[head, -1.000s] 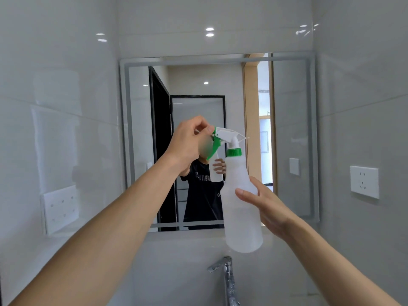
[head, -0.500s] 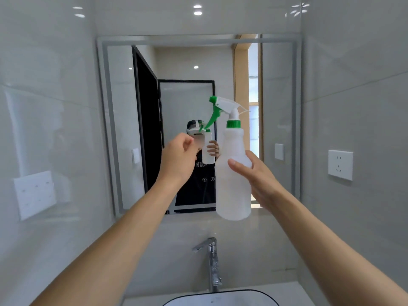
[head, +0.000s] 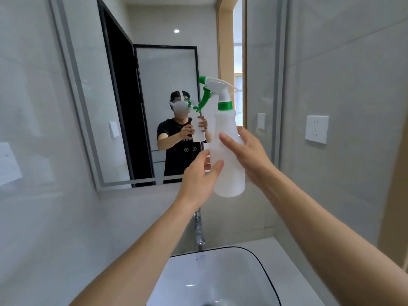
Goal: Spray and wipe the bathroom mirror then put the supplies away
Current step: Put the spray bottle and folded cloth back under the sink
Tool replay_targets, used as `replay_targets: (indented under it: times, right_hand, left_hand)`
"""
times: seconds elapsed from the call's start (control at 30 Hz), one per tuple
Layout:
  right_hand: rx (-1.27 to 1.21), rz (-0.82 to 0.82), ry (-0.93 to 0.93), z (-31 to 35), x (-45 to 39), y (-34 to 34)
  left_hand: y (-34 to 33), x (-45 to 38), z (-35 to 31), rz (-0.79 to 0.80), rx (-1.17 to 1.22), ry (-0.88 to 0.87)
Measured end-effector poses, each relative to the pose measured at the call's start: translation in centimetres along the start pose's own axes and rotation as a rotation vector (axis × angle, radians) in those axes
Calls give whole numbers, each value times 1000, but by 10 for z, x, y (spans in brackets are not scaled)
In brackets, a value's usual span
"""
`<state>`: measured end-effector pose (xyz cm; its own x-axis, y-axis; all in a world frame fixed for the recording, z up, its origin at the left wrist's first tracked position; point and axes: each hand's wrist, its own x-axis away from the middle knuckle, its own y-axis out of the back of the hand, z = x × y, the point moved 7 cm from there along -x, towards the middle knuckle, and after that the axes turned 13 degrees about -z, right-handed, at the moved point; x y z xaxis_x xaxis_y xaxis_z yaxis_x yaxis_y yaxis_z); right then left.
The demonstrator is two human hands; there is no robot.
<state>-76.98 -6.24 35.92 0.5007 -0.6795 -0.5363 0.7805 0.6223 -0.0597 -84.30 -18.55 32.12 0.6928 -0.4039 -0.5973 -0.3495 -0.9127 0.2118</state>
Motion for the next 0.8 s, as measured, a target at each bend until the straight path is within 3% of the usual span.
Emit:
replay_targets:
  times: [0.2,0.4,0.63,0.8]
  right_hand:
    - [49,-188,-20,-5,25,23]
    - [145,-339,-53,3,71,28]
    - [176,-404,-99,1,170,35]
    - [156,-465,-132,7,234,64]
  left_hand:
    - [-35,18,3,156,172,26]
    - [-36,37,12,196,302,73]
    - [-24,84,19,470,598,118]
    - [-37,136,1,708,686,110]
